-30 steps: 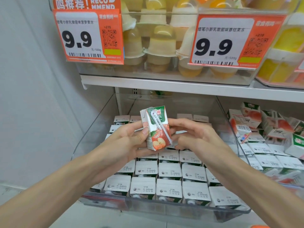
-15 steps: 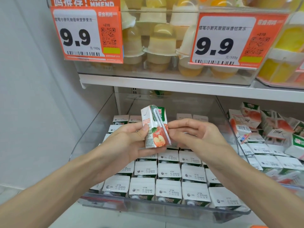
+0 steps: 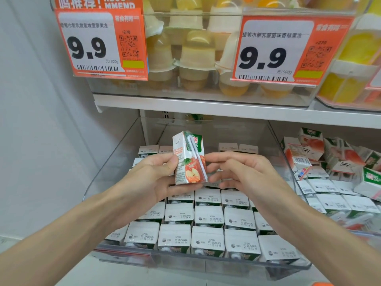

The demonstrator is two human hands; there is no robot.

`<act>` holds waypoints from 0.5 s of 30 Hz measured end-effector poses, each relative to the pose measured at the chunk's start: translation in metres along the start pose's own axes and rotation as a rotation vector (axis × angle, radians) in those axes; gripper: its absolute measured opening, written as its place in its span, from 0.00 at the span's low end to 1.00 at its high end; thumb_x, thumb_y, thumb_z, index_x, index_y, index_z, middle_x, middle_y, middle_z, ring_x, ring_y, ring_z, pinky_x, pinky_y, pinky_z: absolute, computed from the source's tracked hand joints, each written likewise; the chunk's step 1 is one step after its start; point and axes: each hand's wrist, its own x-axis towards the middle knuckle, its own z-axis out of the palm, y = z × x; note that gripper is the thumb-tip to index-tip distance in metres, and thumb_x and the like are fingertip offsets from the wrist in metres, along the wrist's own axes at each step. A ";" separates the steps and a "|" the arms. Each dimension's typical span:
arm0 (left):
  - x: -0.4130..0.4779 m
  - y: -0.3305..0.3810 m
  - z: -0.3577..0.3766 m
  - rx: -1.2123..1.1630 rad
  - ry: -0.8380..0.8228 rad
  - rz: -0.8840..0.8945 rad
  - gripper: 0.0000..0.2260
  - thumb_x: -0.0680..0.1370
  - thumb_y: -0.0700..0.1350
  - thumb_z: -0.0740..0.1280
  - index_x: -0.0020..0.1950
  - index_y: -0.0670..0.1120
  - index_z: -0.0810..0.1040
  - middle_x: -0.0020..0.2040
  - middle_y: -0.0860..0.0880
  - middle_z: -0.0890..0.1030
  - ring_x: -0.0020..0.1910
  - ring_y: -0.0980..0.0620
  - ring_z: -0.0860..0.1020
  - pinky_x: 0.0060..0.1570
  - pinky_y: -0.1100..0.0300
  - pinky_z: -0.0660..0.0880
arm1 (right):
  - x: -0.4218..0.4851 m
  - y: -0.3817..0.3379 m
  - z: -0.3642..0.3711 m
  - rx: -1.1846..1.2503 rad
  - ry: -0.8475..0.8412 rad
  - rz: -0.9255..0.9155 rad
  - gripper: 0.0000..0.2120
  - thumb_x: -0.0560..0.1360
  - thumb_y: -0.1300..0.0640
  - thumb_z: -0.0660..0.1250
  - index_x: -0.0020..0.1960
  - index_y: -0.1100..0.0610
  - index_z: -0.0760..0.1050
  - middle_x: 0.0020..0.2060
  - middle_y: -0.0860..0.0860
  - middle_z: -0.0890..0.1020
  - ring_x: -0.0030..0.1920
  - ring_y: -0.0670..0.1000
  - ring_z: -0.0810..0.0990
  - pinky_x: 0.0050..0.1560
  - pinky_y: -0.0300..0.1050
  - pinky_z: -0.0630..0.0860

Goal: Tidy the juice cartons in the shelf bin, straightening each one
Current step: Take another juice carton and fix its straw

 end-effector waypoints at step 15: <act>0.001 0.001 0.005 -0.043 -0.034 -0.034 0.18 0.85 0.45 0.62 0.73 0.41 0.77 0.65 0.41 0.84 0.64 0.39 0.84 0.62 0.48 0.82 | -0.004 0.001 0.000 -0.055 0.017 -0.080 0.11 0.72 0.47 0.79 0.52 0.49 0.86 0.49 0.44 0.88 0.48 0.45 0.88 0.57 0.45 0.80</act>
